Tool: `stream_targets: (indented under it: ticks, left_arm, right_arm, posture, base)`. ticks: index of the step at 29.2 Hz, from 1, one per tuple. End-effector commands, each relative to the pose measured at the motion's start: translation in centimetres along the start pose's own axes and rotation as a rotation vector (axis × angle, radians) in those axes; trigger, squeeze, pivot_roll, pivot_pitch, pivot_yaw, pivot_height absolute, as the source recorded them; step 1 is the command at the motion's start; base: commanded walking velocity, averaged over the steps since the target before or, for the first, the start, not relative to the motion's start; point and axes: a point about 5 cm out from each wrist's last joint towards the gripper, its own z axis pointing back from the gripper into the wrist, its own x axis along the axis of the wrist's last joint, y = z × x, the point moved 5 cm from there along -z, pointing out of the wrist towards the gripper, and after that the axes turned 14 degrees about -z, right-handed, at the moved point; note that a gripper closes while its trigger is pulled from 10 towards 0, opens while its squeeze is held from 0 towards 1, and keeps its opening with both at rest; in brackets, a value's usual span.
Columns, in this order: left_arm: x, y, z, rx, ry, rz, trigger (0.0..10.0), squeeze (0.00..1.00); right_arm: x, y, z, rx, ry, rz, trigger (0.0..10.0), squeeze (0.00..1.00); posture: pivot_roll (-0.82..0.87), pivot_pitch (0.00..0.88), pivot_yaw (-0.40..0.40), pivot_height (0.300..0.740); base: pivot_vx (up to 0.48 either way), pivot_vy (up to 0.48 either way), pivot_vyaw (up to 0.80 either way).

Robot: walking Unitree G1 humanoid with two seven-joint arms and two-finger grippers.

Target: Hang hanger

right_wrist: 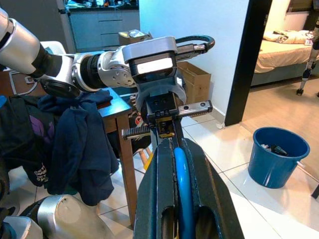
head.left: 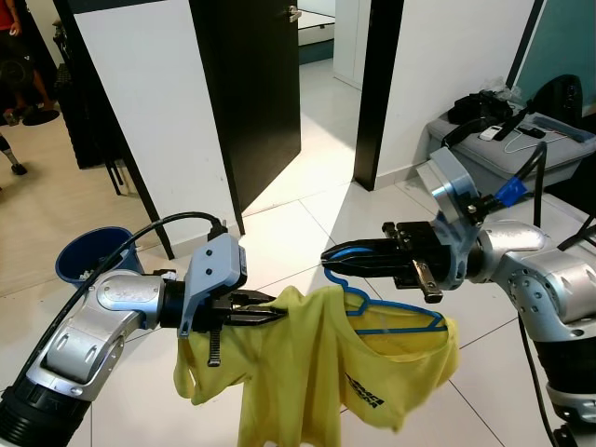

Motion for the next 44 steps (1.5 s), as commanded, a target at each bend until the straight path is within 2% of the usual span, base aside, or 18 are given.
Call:
stream_targets:
  ticks: [1, 2, 3, 4, 9, 12, 15, 18, 20, 22, 23, 24, 26, 29, 30, 36, 39, 44]
  left_arm:
    - [1.7, 0.7, -0.1, 0.012, -0.062, -0.039, 10.0, 0.0]
    - [1.7, 0.7, -0.1, 0.012, -0.062, -0.039, 10.0, 0.0]
    - [2.1, 0.8, 0.0, 0.012, -0.094, -0.022, 10.0, 0.25]
    - [2.5, 0.7, 0.0, 0.009, -0.131, 0.009, 10.0, 1.0]
    - [3.0, 0.9, 0.2, 0.021, -0.175, 0.034, 10.0, 1.0]
    - [2.9, 2.3, 1.7, 0.106, -0.19, 0.053, 10.0, 1.0]
    - [2.9, 2.3, 1.7, 0.106, -0.19, 0.053, 10.0, 1.0]
    - [1.0, 4.4, 5.6, 0.254, -0.112, 0.064, 10.0, 1.0]
    - [1.0, 4.4, 5.6, 0.254, -0.112, 0.064, 10.0, 1.0]
    - [0.0, 4.8, 7.9, 0.315, -0.066, 0.079, 10.0, 1.0]
    - [0.0, 4.8, 7.9, 0.315, -0.066, 0.079, 10.0, 1.0]
    - [-0.5, 4.8, 8.7, 0.34, -0.053, 0.093, 10.0, 1.0]
    - [-0.8, 4.7, 9.1, 0.357, -0.047, 0.105, 10.0, 1.0]
    - [-1.3, 4.4, 8.9, 0.369, -0.038, 0.123, 10.0, 1.0]
    - [-1.5, 4.2, 8.4, 0.362, -0.041, 0.131, 10.0, 0.01]
    - [-1.4, 4.0, 7.4, 0.34, -0.069, 0.136, 10.0, 0.0]
    - [-1.4, 4.3, 6.3, 0.345, -0.091, 0.131, 10.0, 0.0]
    - [-1.5, 4.4, 6.1, 0.348, -0.09, 0.131, 10.0, 0.0]
  right_arm:
    - [-0.3, -0.1, -0.3, 0.009, 0.024, -0.004, 0.0, 0.0]
    - [-0.3, -0.1, -0.3, 0.009, 0.024, -0.004, 0.0, 0.0]
    - [-0.2, -0.2, -0.3, 0.004, 0.023, 0.001, 0.0, 0.0]
    - [-0.1, -0.3, -0.3, -0.001, 0.023, 0.007, 0.0, 0.0]
    - [0.2, -0.4, -0.1, -0.009, 0.025, 0.018, 0.0, 0.0]
    - [0.9, -0.5, 0.9, -0.036, 0.038, 0.05, 0.0, 0.0]
    - [0.9, -0.5, 0.9, -0.036, 0.038, 0.05, 0.0, 0.0]
    - [2.3, -0.6, 3.1, -0.096, 0.054, 0.092, 0.0, 0.0]
    - [2.3, -0.6, 3.1, -0.096, 0.054, 0.092, 0.0, 0.0]
    - [3.7, -0.3, 4.7, -0.129, 0.044, 0.128, 0.0, 0.0]
    - [3.7, -0.3, 4.7, -0.129, 0.044, 0.128, 0.0, 0.0]
    - [4.9, 0.0, 5.6, -0.144, 0.028, 0.153, 0.0, 0.0]
    - [6.0, 0.2, 6.4, -0.156, 0.016, 0.176, 0.0, 0.0]
    - [7.6, 0.8, 7.3, -0.162, -0.006, 0.217, 0.0, 0.0]
    - [8.2, 1.1, 7.4, -0.157, -0.012, 0.235, 0.0, 0.0]
    - [9.1, 1.6, 7.6, -0.147, -0.016, 0.262, 0.0, 0.0]
    - [9.7, 2.2, 7.3, -0.122, -0.017, 0.285, 0.0, 0.0]
    - [9.9, 2.4, 7.1, -0.109, -0.017, 0.295, 0.0, 0.0]
  posture:
    - [-0.09, 0.0, 0.05, 0.74]
    - [-0.09, 0.0, 0.05, 0.74]
    - [-0.09, 0.0, 0.05, 0.74]
    - [-0.09, 0.0, 0.05, 0.74]
    - [-0.09, 0.0, 0.051, 0.74]
    - [-0.09, 0.0, 0.053, 0.74]
    - [-0.09, 0.0, 0.053, 0.74]
    - [-0.09, 0.0, 0.055, 0.74]
    - [-0.09, 0.0, 0.055, 0.74]
    - [-0.09, 0.0, 0.057, 0.74]
    - [-0.09, 0.0, 0.057, 0.74]
    - [-0.09, 0.0, 0.06, 0.74]
    - [-0.09, 0.0, 0.06, 0.74]
    - [-0.09, 0.0, 0.066, 0.74]
    - [-0.09, 0.0, 0.064, 0.74]
    - [-0.1, 0.0, 0.069, 0.74]
    - [-0.1, 0.0, 0.073, 0.74]
    - [-0.1, 0.0, 0.074, 0.74]
  base:
    - [0.0, 0.0, 0.0]
    - [0.0, 0.0, 0.0]
    - [0.0, 0.0, 0.0]
    - [0.0, 0.0, 0.0]
    - [0.0, 0.0, 0.0]
    - [0.0, 0.0, 0.0]
    - [0.0, 0.0, 0.0]
    - [0.0, 0.0, 0.0]
    - [0.0, 0.0, 0.0]
    - [0.0, 0.0, 0.0]
    - [0.0, 0.0, 0.0]
    - [0.0, 0.0, 0.0]
    - [0.0, 0.0, 0.0]
    - [0.0, 0.0, 0.0]
    - [0.0, 0.0, 0.0]
    - [0.0, 0.0, 0.0]
    - [0.0, 0.0, 0.0]
    - [0.0, 0.0, 0.0]
